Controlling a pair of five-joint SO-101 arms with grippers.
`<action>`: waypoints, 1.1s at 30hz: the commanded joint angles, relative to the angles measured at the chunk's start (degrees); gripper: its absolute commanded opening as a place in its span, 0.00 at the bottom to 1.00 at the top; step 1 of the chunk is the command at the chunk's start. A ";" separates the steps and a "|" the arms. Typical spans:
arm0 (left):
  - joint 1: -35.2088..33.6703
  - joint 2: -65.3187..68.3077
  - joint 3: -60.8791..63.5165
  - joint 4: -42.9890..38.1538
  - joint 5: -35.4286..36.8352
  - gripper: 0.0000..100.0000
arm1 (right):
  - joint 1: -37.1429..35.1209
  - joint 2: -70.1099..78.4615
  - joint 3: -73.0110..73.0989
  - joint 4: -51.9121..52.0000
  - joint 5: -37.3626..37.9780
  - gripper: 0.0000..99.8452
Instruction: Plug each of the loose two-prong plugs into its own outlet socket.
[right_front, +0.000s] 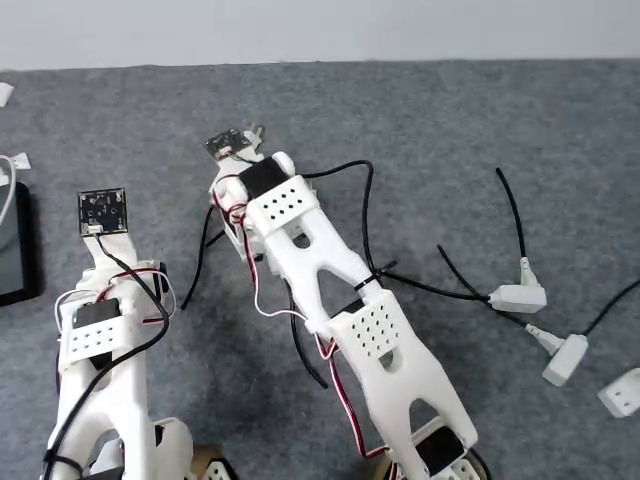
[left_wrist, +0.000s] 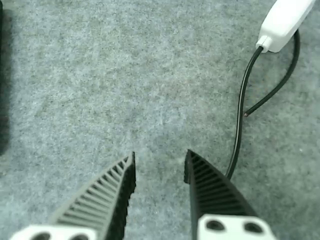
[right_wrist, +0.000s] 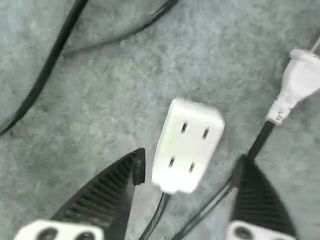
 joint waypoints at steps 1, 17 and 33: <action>-0.35 -0.53 -2.68 -1.49 -0.53 0.15 | 1.10 0.75 -0.62 -2.33 0.35 0.11; -0.35 -0.53 -2.68 -1.49 -0.53 0.15 | 1.10 -1.54 1.67 5.41 -22.95 0.01; -0.26 -0.53 -2.68 -1.49 -0.53 0.15 | -1.89 -5.23 2.64 5.05 -12.22 0.27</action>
